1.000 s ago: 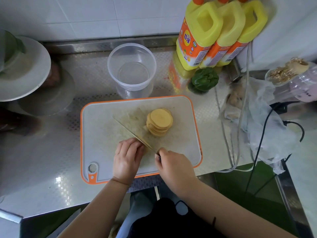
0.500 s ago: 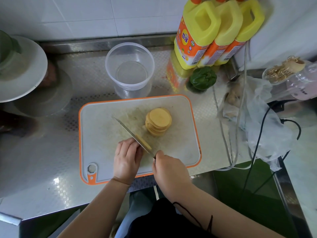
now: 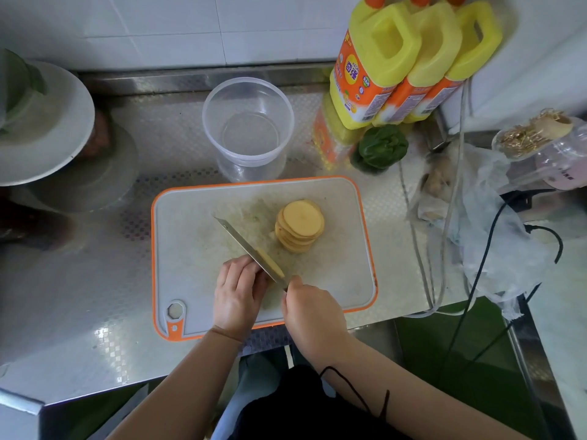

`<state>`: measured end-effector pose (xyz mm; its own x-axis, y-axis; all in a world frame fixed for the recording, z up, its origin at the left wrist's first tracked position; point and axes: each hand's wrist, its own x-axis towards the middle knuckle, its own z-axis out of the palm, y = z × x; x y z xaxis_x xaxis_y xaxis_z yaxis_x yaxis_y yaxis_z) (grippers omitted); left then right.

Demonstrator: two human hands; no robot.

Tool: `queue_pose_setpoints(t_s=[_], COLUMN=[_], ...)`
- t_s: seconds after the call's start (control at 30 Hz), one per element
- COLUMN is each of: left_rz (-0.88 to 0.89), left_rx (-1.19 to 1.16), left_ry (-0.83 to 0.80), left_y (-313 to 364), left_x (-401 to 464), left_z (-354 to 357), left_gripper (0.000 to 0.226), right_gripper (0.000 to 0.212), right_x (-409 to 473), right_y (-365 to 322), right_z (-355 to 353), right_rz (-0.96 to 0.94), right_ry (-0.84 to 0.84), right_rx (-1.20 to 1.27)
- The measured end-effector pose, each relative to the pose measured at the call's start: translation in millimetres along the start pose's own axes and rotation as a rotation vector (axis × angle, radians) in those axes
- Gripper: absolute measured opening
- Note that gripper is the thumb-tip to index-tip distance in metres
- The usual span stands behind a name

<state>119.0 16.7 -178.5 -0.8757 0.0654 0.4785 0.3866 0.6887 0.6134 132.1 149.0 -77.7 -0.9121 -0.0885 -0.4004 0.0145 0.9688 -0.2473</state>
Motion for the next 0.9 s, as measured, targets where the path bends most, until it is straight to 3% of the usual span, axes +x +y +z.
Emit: queue_pose_setpoints(t_s=[0.07, 0.2, 0.27, 0.37, 0.6, 0.8, 0.9], left_rz=[-0.004, 0.010, 0.006, 0.004, 0.013, 0.039, 0.054], left_rx=[0.002, 0.007, 0.007, 0.004, 0.009, 0.109, 0.100], left_ry=[0.001, -0.001, 0.001, 0.002, -0.010, -0.025, -0.024], left_y=[-1, 0, -1, -1, 1, 1, 1], left_x=[0, -1, -1, -1, -2, -4, -1], left_z=[1, 4, 4, 4, 1, 2, 1], left_gripper=[0.013, 0.015, 0.015, 0.014, 0.007, 0.028, 0.027], right_gripper=[0.007, 0.044, 0.038, 0.005, 0.013, 0.015, 0.033], right_x=[1, 8, 7, 6, 21, 24, 23], right_y=[-2, 0, 0, 5, 12, 14, 17], right_z=[2, 9, 10, 10, 23, 22, 6], right_rz=[0.040, 0.064, 0.057, 0.019, 0.098, 0.112, 0.049], right_ry=[-0.017, 0.032, 0.023, -0.032, -0.133, -0.175, -0.289], right_rx=[-0.025, -0.072, -0.052, -0.062, 0.034, 0.056, 0.100])
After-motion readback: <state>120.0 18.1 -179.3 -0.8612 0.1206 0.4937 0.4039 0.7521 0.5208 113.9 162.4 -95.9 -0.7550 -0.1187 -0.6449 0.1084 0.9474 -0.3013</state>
